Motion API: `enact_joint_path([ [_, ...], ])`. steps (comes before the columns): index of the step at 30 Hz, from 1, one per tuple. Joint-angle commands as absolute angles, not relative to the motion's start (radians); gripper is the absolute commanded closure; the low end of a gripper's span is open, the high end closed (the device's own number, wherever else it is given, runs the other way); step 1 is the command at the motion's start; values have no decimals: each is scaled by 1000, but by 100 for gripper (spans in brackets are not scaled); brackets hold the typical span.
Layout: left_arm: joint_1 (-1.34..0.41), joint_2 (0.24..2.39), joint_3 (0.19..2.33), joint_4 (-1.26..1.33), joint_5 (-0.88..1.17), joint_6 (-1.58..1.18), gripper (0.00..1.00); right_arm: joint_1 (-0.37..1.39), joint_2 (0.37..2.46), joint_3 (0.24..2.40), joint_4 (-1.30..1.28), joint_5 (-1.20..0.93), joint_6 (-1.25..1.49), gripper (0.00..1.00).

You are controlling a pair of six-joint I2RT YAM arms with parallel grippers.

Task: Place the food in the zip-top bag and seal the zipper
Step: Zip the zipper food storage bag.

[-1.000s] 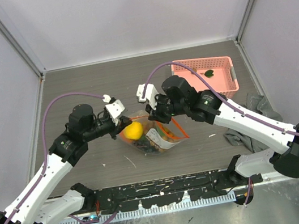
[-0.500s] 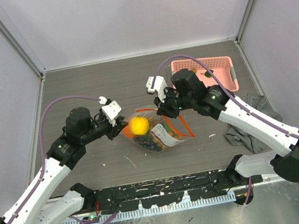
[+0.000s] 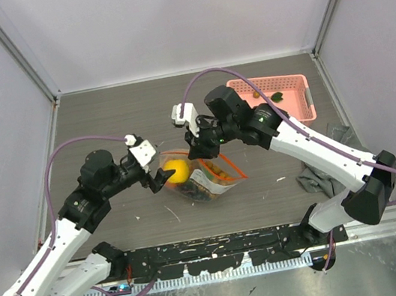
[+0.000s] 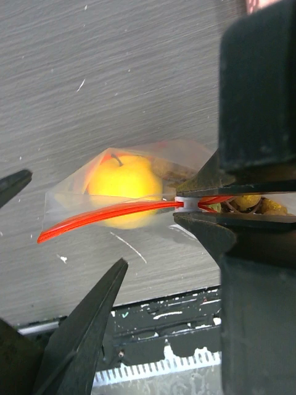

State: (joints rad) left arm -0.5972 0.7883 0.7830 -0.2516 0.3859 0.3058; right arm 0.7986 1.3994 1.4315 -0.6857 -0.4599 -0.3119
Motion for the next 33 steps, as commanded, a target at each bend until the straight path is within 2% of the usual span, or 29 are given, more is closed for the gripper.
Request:
enact_joint_path([
  [1,-594,769,775,-147,375,332,9,828,1404,1502,-680,-515,-341,100],
  [7,-593,752,763,-133,361,341,8,854,1404,1498,-690,-514,-353,100],
  [13,-593,784,775,-169,514,341,9,875,1405,1508,-690,-522,-354,100],
  [15,-594,819,795,-191,547,339,14,880,1406,1511,-687,-522,-353,100],
  [18,-594,849,816,-211,583,334,30,881,1408,1505,-678,-521,-347,100],
  [21,-593,854,821,-210,610,328,58,882,1404,1490,-664,-519,-333,100],
  [24,-594,846,820,-212,617,332,94,881,1388,1471,-654,-484,-309,93],
  [25,-594,842,821,-211,613,333,100,882,1378,1464,-651,-461,-293,90],
  [28,-594,828,815,-213,607,330,100,881,1328,1448,-650,-367,-228,68],
  [30,-594,824,820,-222,601,321,100,881,1274,1419,-630,-322,-174,60],
  [33,-594,821,834,-239,593,315,100,881,1171,1351,-594,-251,-80,53],
])
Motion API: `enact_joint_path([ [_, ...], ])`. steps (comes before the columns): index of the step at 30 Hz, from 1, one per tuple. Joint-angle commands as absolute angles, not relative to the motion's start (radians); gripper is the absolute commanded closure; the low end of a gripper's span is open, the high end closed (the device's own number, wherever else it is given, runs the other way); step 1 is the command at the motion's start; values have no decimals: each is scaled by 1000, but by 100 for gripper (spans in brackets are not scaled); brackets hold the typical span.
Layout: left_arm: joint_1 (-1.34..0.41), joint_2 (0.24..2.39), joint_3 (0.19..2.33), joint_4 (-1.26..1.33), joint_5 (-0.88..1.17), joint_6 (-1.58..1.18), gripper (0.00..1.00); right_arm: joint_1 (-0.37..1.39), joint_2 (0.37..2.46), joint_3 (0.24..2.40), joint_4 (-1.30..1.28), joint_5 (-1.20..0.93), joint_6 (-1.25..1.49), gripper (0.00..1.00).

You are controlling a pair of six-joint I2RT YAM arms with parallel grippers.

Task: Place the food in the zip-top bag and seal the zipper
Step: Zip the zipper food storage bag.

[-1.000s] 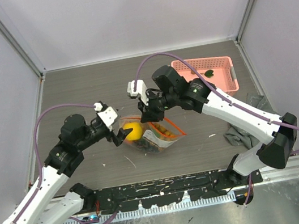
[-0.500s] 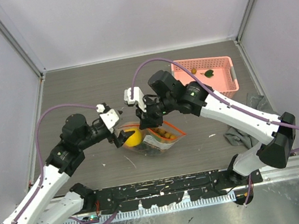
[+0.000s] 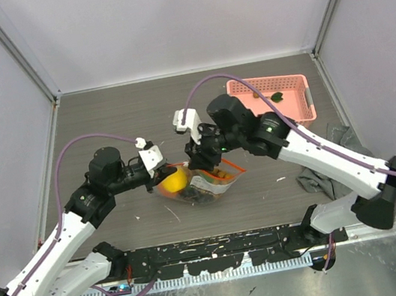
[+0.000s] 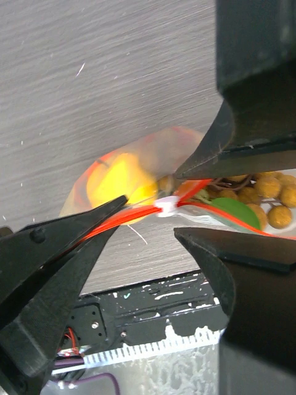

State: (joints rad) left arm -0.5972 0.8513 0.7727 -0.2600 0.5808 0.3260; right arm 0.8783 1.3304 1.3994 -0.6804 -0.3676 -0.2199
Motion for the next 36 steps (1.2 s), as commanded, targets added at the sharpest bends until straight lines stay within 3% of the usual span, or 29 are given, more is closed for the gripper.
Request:
enact_joint_path([
  [1,-594,822,835,-242,591,314,100,881,1144,1329,-585,-224,-53,53],
  [5,-593,818,838,-244,591,311,100,881,1052,1241,-553,-153,31,57],
  [9,-594,820,842,-250,589,310,100,881,1017,1166,-503,-119,103,81],
  [13,-594,819,843,-253,586,306,100,881,1001,1109,-440,-165,142,96],
  [36,-594,827,847,-255,612,298,100,881,1112,914,-50,-222,248,92],
])
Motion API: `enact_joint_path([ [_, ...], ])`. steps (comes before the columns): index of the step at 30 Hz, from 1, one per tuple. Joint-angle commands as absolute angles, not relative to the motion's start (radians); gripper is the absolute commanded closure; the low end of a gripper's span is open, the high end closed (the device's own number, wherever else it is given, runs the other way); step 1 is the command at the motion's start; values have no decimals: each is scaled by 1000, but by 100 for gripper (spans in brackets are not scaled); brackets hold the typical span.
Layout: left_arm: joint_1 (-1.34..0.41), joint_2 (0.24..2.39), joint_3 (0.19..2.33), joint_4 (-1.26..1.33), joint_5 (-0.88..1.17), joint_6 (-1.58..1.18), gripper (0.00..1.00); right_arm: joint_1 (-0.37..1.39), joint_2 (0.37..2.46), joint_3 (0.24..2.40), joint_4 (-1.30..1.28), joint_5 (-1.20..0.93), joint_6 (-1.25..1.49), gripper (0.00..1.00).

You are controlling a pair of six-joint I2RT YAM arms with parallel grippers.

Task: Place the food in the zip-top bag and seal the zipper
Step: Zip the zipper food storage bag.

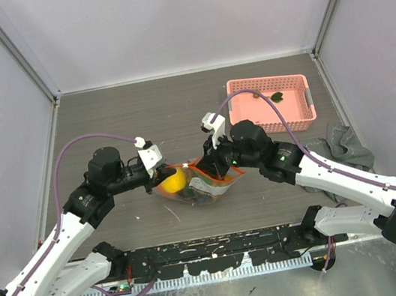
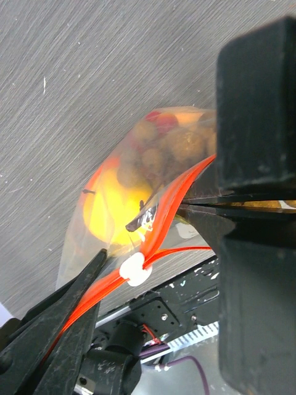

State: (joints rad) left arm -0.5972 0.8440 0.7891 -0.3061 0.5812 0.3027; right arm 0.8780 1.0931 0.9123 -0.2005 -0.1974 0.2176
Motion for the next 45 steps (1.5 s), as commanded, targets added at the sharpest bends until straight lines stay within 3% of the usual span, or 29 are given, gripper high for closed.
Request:
enact_joint_path([
  [1,-594,828,848,-255,613,298,100,881,1124,917,-44,-228,249,92],
  [19,-594,828,849,-256,619,293,100,881,1336,935,8,-330,267,91],
  [35,-594,822,862,-287,569,304,100,881,1137,1019,-297,-191,92,79],
  [45,-594,830,870,-296,561,302,100,881,1094,1169,-513,-252,-158,66],
])
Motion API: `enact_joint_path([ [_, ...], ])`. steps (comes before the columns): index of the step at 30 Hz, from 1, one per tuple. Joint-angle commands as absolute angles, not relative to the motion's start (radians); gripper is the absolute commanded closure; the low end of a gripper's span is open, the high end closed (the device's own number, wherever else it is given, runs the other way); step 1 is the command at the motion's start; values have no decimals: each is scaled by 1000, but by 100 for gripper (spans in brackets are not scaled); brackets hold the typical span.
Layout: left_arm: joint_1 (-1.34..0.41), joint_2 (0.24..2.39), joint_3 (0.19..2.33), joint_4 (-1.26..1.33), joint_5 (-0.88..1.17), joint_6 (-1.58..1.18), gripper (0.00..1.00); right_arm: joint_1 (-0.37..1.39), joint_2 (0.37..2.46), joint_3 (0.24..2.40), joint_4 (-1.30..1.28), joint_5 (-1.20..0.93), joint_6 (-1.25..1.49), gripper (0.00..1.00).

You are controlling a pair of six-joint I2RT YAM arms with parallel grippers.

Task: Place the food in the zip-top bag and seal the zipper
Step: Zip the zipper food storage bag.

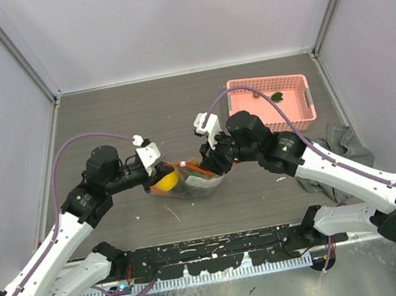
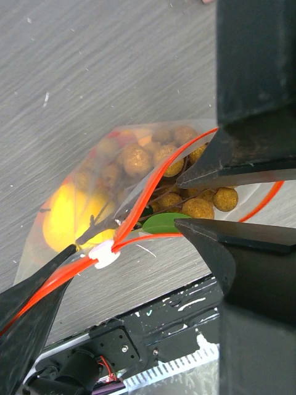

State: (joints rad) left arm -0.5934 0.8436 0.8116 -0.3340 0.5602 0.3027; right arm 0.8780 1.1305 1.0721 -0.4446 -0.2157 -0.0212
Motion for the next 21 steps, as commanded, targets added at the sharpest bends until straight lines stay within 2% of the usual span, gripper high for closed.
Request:
enact_joint_path([
  [1,-594,831,870,-297,560,302,100,881,1096,1184,-521,-259,-176,64],
  [10,-594,828,870,-297,554,298,100,892,1175,1306,-522,-354,-300,43],
  [21,-593,830,876,-300,558,290,100,914,1287,1337,-467,-406,-406,42],
])
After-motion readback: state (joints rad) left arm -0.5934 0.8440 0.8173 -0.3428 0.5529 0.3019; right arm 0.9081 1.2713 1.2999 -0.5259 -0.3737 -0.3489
